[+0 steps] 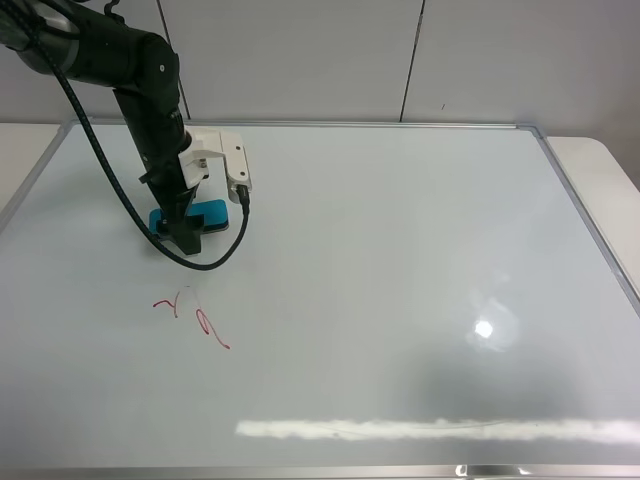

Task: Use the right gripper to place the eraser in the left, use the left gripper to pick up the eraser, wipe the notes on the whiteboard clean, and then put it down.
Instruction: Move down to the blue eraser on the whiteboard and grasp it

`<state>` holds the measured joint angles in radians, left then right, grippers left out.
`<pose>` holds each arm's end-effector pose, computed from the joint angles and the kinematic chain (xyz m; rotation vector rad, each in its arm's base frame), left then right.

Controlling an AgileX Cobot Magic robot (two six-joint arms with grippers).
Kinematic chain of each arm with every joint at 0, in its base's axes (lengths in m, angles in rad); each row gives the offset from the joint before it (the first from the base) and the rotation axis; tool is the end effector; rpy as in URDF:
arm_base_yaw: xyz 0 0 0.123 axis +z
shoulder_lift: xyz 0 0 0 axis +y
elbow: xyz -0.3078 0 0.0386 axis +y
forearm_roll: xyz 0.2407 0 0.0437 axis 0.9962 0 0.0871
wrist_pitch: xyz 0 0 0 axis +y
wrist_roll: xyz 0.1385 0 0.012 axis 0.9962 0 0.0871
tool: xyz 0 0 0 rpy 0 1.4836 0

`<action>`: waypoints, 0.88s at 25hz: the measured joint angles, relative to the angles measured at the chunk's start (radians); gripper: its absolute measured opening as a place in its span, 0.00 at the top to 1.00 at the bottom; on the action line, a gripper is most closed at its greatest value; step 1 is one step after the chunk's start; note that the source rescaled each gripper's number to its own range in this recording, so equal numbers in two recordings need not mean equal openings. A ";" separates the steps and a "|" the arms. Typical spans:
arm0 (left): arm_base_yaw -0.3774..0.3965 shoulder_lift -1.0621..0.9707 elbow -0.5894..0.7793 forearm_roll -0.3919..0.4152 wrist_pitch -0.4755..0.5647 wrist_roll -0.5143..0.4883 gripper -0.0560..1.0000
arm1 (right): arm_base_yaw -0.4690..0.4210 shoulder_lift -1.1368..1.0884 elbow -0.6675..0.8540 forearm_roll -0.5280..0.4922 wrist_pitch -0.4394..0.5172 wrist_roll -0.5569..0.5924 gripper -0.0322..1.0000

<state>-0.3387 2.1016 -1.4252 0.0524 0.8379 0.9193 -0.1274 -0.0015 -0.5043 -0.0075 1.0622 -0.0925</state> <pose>0.4018 -0.1358 0.1148 1.8119 2.4077 0.1220 0.0053 -0.0016 0.2530 0.0360 2.0428 -0.1466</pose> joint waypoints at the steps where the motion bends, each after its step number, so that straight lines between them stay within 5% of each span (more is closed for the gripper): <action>1: 0.000 0.000 0.000 0.005 0.000 -0.002 0.00 | 0.000 0.000 0.000 0.000 0.000 0.000 0.00; 22: 0.036 0.016 0.000 -0.021 0.000 0.021 0.00 | 0.000 0.000 0.000 0.000 0.000 0.000 0.00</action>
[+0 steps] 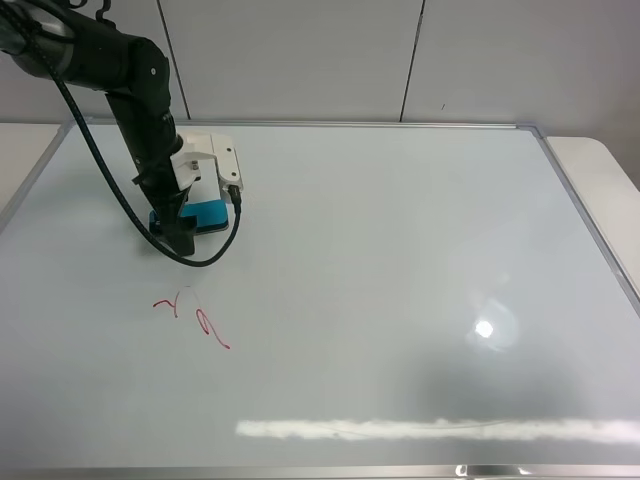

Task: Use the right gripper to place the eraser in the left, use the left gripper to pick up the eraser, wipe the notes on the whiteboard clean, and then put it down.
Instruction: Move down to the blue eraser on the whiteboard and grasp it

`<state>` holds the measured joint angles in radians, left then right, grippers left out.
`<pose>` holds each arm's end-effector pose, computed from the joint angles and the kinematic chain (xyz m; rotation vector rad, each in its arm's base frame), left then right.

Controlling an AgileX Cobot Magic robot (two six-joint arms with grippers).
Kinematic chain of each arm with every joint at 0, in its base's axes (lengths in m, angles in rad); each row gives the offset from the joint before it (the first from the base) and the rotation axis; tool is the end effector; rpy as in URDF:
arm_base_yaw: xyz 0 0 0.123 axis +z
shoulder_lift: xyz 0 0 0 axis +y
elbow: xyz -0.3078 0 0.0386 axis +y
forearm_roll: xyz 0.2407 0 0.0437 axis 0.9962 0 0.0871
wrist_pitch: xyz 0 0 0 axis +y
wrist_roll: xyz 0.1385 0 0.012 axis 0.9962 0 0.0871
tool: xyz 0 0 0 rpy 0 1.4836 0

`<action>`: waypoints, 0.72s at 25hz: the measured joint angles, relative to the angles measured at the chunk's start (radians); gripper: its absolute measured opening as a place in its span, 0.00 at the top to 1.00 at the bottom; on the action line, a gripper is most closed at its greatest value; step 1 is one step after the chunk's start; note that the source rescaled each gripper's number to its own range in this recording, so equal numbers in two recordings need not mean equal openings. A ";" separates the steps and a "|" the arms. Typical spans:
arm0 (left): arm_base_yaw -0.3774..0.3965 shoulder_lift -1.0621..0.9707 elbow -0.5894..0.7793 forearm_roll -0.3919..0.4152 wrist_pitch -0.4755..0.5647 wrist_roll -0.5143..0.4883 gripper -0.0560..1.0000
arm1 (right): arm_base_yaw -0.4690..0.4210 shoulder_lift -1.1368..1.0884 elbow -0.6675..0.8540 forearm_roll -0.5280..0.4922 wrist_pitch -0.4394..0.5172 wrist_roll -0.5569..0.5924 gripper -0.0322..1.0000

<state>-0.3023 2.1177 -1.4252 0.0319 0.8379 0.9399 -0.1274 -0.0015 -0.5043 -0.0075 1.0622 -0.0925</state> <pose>0.4056 -0.1230 0.1079 1.7857 2.4439 0.0967 0.0053 -0.0016 0.2530 0.0360 2.0428 -0.1466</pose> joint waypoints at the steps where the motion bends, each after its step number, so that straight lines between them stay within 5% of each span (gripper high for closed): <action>1: 0.000 0.000 0.000 -0.001 0.000 0.003 0.01 | 0.000 0.000 0.000 0.000 0.000 0.000 0.00; 3: 0.000 0.000 0.000 -0.004 0.000 0.003 0.21 | 0.000 0.000 0.000 0.000 0.000 0.000 0.00; 4: 0.000 0.000 0.000 -0.006 0.001 -0.002 0.47 | 0.000 0.000 0.000 0.000 0.000 0.000 0.00; 5: 0.000 0.000 0.000 -0.006 0.004 -0.006 0.83 | 0.000 0.000 0.000 0.000 0.000 0.000 0.00; 6: 0.000 0.000 0.000 -0.003 0.007 -0.008 0.95 | 0.000 0.000 0.000 0.000 0.000 0.000 0.00; 8: 0.000 0.000 0.000 0.000 0.010 -0.008 0.88 | 0.000 0.000 0.000 0.000 0.000 0.000 0.00; 18: 0.000 -0.001 0.000 0.003 0.023 -0.091 0.88 | 0.000 0.000 0.000 0.000 0.000 0.000 0.00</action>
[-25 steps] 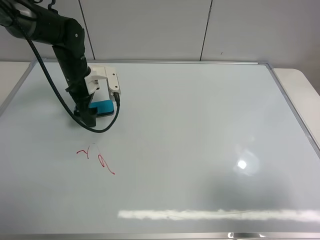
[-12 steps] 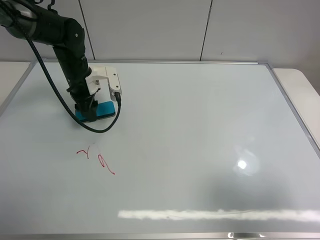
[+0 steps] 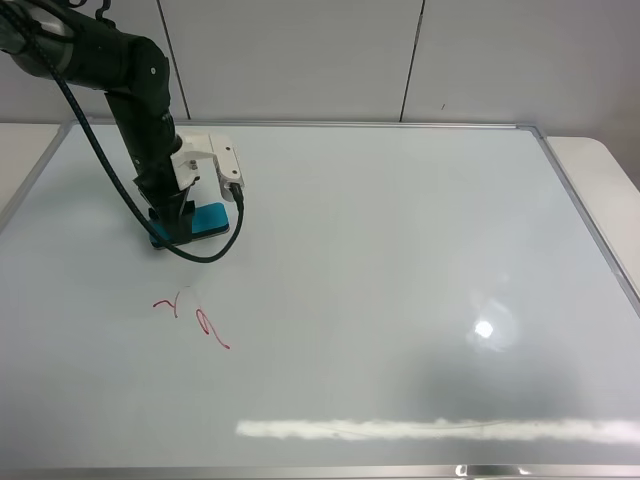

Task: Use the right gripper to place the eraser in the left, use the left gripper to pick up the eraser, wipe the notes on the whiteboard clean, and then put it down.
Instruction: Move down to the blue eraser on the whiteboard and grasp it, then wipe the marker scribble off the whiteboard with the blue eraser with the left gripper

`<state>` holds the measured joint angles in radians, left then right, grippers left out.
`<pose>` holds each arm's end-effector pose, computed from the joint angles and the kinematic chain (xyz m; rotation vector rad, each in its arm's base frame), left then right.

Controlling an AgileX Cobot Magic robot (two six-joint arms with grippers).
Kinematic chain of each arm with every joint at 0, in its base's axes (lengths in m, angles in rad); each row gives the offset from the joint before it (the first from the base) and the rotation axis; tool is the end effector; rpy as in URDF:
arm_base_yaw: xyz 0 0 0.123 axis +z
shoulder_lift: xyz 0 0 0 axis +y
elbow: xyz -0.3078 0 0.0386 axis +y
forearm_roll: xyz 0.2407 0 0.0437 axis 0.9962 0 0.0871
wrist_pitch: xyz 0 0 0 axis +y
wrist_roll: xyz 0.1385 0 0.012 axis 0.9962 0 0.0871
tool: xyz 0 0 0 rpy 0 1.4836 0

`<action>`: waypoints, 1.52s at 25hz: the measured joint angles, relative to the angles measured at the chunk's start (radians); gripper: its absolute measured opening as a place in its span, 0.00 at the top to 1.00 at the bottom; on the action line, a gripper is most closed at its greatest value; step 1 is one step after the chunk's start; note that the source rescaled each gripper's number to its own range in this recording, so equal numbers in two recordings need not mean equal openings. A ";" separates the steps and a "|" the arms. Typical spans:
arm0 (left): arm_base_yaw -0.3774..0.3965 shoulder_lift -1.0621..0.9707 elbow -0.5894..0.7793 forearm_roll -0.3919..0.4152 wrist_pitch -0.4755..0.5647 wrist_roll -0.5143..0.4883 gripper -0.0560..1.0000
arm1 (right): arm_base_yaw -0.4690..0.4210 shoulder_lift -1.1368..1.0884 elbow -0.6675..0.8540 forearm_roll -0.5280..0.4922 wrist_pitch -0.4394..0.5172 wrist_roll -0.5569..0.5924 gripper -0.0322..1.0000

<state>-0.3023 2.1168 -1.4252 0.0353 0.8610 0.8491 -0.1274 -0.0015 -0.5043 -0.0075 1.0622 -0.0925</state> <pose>0.4027 -0.1217 0.1079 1.6861 2.5374 0.0845 0.0053 -0.0016 0.2530 0.0360 2.0428 -0.1466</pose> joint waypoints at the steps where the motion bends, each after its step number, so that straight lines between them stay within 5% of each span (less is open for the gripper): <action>1: 0.000 -0.001 0.000 0.000 0.001 -0.043 0.88 | 0.000 0.000 0.000 0.000 0.000 0.000 0.00; 10: 0.000 -0.146 0.015 -0.001 -0.023 -0.585 0.88 | 0.000 0.000 0.000 0.000 0.000 0.000 0.00; 14: -0.001 -0.211 0.044 -0.005 0.043 -0.707 0.88 | 0.000 0.000 0.000 0.000 0.000 0.000 0.00; 28: -0.001 -0.438 0.417 -0.056 -0.027 -0.849 0.88 | 0.000 0.000 0.000 0.000 0.000 0.000 0.00; 38: -0.001 -0.439 0.614 -0.060 -0.240 -0.883 0.88 | 0.000 0.000 0.000 0.000 0.000 0.000 0.00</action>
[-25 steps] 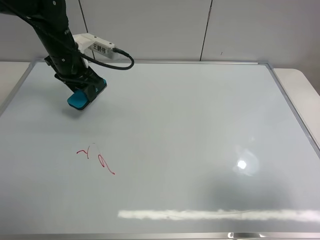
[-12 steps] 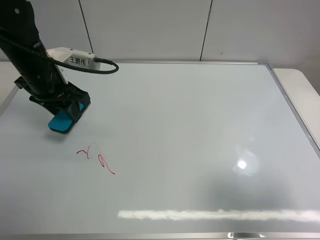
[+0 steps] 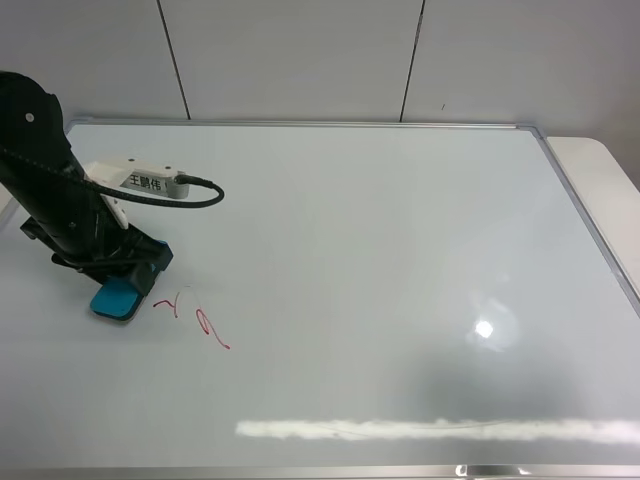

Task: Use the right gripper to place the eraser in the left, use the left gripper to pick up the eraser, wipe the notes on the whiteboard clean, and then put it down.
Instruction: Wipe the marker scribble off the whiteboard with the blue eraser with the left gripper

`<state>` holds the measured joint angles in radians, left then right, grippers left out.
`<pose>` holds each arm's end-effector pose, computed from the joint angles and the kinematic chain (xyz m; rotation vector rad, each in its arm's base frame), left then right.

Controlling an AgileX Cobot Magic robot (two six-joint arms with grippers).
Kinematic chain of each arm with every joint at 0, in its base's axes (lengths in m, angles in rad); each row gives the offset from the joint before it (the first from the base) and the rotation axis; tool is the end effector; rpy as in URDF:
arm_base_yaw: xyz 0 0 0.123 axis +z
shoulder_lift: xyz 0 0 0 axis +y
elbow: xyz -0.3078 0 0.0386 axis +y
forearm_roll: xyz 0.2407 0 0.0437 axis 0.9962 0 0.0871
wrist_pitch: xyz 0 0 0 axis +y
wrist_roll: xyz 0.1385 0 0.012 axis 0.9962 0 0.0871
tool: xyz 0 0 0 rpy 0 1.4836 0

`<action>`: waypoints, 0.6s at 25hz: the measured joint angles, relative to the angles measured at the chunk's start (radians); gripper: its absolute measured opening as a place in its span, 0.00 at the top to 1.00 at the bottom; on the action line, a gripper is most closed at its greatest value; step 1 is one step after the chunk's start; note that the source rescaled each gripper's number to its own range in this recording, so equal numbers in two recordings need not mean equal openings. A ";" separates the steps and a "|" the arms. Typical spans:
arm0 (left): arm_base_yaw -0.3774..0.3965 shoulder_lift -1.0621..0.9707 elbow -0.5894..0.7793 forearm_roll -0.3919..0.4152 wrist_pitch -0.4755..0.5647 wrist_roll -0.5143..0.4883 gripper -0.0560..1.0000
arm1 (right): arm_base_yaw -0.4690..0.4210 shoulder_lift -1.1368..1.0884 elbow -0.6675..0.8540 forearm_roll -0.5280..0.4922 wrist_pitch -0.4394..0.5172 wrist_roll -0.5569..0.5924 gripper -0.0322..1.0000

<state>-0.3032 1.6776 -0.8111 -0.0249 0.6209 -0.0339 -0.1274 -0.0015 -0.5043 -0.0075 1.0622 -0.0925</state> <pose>0.2703 -0.0867 0.1328 0.3714 2.9521 -0.0665 0.0053 -0.0016 0.2530 0.0360 2.0428 -0.1466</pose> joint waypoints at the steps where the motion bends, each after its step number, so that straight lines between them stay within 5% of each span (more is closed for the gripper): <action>1: 0.000 0.002 0.015 0.000 -0.012 0.000 0.88 | 0.000 0.000 0.000 0.000 0.000 0.000 0.00; 15: -0.008 0.117 0.022 0.004 -0.055 -0.046 0.88 | 0.000 0.000 0.000 0.000 0.000 0.000 0.00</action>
<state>-0.3107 1.7949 -0.7893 -0.0207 0.5659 -0.0794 -0.1274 -0.0015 -0.5043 -0.0075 1.0622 -0.0925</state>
